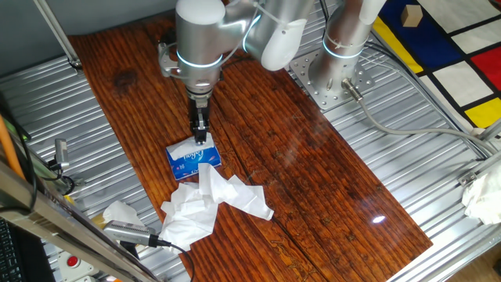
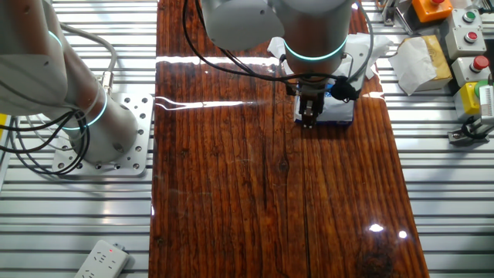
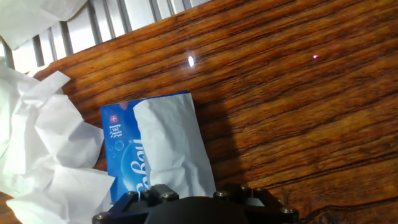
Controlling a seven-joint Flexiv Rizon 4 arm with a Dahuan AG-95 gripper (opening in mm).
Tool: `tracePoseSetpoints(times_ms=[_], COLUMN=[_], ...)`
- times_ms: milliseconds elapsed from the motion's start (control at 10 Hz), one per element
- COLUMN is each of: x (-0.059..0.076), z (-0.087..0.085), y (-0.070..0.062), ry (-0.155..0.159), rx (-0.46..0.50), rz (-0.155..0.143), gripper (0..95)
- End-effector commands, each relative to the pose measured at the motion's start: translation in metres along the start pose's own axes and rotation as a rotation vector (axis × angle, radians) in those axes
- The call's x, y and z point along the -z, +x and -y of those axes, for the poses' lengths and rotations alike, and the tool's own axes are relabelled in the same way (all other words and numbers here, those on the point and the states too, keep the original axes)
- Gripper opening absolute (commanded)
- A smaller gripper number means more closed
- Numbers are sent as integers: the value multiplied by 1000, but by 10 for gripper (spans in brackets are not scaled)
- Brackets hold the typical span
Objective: Pull out a napkin
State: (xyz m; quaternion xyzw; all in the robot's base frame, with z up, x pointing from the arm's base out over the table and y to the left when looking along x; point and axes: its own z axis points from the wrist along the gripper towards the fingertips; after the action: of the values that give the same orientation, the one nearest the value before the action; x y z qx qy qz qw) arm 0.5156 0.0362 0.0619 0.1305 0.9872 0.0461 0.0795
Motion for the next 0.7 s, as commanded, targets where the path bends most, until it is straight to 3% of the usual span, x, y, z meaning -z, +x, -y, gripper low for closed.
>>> tracePoseSetpoints(times_ms=[100,200,300,400,700], x=[0,0,26,31,34], z=[0,0,-26,-27,-28], y=[0,0,10,9,8], ry=[0,0,112,123,124], rx=[0,0,110,109,118], rz=[0,0,-145,-166,-157], gripper=[570,570,0,0,0])
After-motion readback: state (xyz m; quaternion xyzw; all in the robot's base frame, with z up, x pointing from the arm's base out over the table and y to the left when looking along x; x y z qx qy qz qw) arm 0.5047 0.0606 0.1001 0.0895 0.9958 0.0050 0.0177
